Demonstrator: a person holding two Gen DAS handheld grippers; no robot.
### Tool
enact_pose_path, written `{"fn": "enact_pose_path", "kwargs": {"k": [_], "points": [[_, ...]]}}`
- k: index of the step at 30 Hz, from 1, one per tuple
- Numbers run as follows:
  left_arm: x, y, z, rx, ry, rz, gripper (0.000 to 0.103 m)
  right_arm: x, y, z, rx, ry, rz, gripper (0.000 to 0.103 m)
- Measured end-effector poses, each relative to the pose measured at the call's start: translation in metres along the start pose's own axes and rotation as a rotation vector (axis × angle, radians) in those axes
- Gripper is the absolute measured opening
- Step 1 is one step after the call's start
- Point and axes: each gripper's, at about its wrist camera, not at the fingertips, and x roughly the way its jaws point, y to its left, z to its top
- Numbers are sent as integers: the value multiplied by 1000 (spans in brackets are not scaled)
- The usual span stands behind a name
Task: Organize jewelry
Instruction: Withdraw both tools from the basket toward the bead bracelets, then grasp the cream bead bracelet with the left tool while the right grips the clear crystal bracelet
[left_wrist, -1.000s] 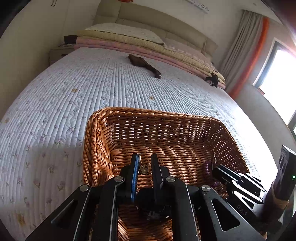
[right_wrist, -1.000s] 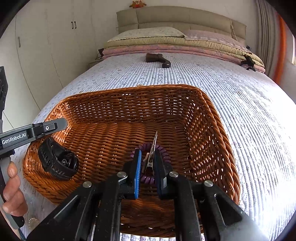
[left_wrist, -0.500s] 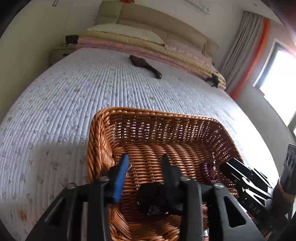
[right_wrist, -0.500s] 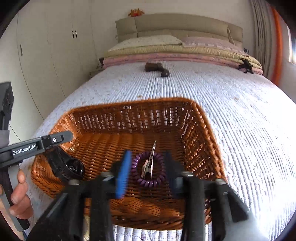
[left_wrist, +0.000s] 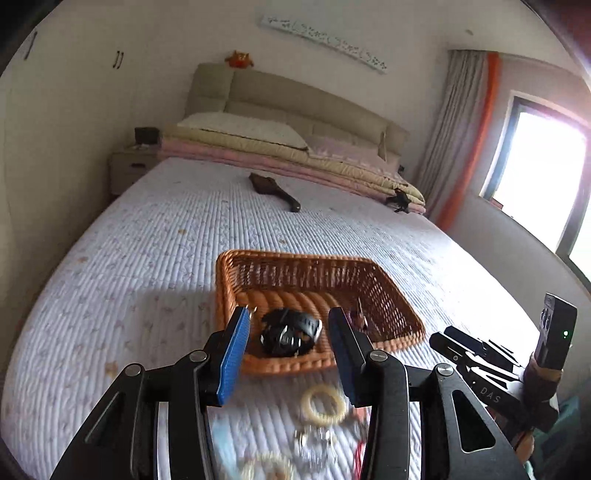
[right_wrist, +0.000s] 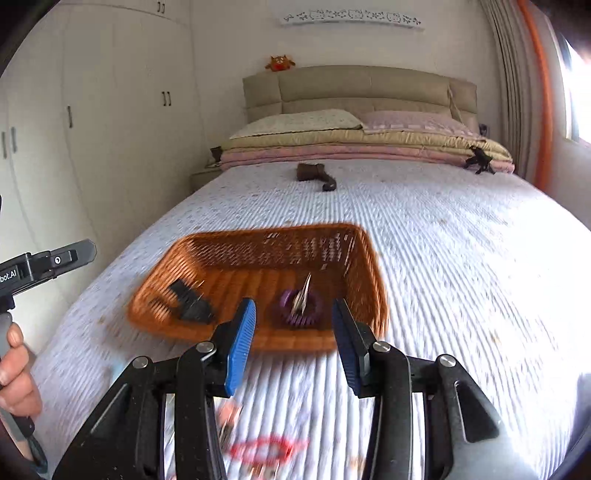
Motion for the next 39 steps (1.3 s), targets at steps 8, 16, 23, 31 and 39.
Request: {"fn": "enact_pose_path", "kwargs": {"k": [8,16,23,31,39], "points": [[-49,14,-84,-83,9,-16,45,-43,26,-84,-17,77,14,45],[-1,23,-127,-156,209,25,45,-41,30,-129,-12,158,33,45],[18,28,-132,-201,237,83,41,-27,39,-139,-53,180,24,45],[33,16,-132,-133,239,192,26,-21,46,-139,-102,188,-21,42],[18,19,-140,-128,241,149,18,-23,48,-141,-106,176,0,11]]}}
